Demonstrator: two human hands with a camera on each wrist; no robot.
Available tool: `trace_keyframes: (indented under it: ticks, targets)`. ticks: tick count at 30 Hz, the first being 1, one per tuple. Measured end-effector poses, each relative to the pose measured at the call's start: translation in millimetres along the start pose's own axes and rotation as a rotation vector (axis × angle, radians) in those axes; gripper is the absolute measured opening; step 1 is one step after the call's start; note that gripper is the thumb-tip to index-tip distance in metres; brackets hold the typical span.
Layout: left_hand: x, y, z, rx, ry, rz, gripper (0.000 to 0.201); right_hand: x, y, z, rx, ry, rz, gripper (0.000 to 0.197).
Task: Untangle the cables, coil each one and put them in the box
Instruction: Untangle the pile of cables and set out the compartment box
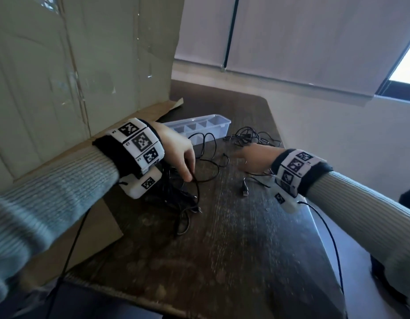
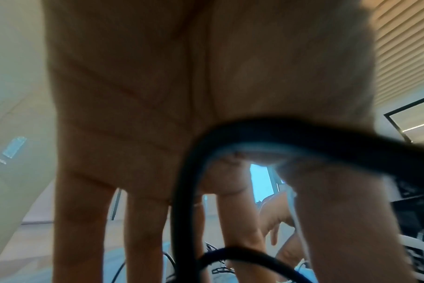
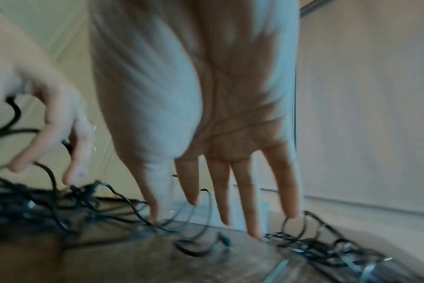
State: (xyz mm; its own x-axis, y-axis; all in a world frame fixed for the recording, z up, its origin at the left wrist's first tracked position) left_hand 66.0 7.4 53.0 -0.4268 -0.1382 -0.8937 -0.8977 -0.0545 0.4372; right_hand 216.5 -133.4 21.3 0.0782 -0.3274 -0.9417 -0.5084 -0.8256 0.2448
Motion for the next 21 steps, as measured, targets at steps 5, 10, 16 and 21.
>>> trace_keyframes:
  ticks: [5, 10, 16, 21]
  targets:
    - [-7, 9, 17, -0.144, -0.077, 0.054, 0.031, -7, -14, 46, -0.054, -0.245, 0.050, 0.061]
    - [3, 16, 25, -0.228, -0.071, 0.221, 0.066, 4, -36, 68, -0.045, -0.190, 0.073, 0.063]
    - [32, -5, 14, -0.186, -0.124, 0.246, 0.074, 1, -38, 63, -0.005, -0.171, 0.077, 0.067]
    - [46, -22, 23, -0.194, -0.206, 0.215, 0.059, -16, -28, 54, -0.051, -0.270, -0.012, 0.021]
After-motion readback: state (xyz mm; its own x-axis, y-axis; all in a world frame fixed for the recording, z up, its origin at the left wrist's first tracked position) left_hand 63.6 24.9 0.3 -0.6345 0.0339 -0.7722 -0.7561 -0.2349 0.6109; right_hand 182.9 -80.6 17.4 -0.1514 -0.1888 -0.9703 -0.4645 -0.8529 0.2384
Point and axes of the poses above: each hand's wrist, its own y-axis away from the middle knuckle, its own x-axis out of the palm, z = x × y, the point moved 3 cm from there along -y, towards the middle knuckle
